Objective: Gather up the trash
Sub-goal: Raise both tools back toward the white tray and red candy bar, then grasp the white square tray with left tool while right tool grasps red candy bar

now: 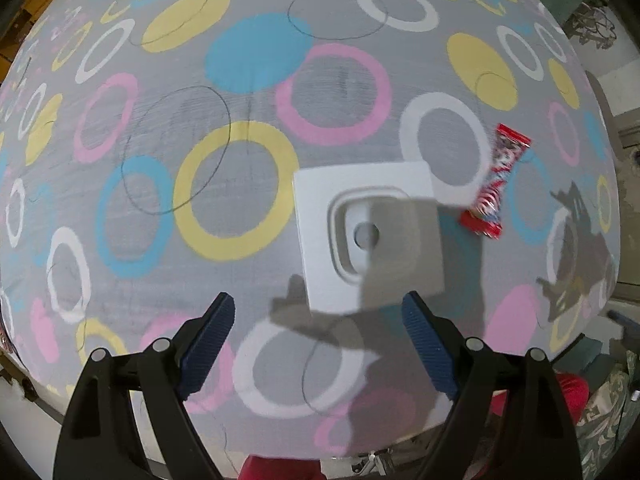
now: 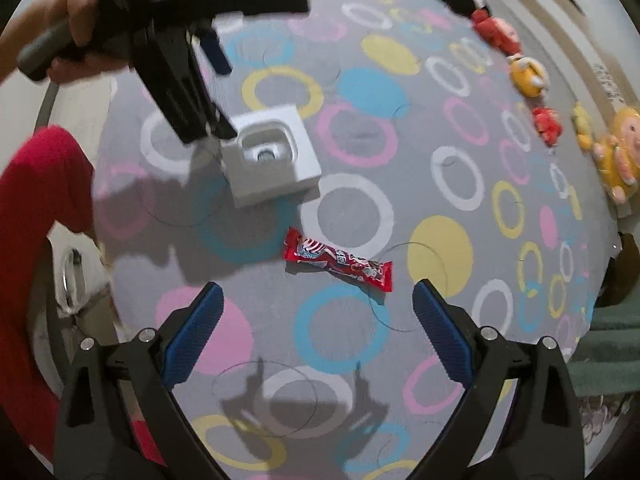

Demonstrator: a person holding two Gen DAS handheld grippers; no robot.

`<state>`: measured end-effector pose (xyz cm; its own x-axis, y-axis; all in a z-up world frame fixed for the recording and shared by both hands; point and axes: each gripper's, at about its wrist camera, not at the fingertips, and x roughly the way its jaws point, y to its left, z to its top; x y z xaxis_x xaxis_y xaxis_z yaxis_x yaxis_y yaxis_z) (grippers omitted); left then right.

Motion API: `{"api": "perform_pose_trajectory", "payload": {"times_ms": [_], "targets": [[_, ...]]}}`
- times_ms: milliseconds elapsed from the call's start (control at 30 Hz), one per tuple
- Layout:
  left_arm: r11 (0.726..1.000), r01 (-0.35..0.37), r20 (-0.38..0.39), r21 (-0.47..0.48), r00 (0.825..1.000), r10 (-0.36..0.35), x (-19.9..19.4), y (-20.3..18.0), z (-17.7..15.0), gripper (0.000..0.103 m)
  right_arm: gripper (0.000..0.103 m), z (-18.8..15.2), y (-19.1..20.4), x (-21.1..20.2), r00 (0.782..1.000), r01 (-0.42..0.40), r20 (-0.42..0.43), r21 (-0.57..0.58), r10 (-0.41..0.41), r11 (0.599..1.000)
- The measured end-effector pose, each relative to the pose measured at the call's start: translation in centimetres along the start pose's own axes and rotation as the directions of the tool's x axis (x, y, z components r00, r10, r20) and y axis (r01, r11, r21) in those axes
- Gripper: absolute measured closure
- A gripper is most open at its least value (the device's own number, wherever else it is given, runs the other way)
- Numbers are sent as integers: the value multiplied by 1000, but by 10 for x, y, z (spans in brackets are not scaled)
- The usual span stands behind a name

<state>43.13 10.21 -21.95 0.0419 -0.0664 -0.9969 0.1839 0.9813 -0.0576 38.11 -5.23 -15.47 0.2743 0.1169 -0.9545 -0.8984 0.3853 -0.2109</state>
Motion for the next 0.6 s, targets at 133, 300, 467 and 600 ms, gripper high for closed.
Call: {"api": "perform_pose_trajectory", "payload": {"times_ms": [133, 300, 467, 600], "targets": [[1000, -14, 7, 6, 1000, 14, 13, 6, 9, 20, 10, 6, 2, 41, 998, -3, -60, -59, -1, 998], [1000, 7, -3, 5, 1000, -7, 26, 13, 17, 22, 10, 12, 0, 75, 993, -2, -118, -114, -11, 993], [1000, 10, -12, 13, 1000, -10, 37, 18, 22, 31, 12, 18, 0, 107, 984, -23, -176, -169, -7, 985], [1000, 15, -21, 5, 1000, -15, 48, 19, 27, 38, 19, 15, -5, 130, 976, -42, -220, -172, 3, 984]]}}
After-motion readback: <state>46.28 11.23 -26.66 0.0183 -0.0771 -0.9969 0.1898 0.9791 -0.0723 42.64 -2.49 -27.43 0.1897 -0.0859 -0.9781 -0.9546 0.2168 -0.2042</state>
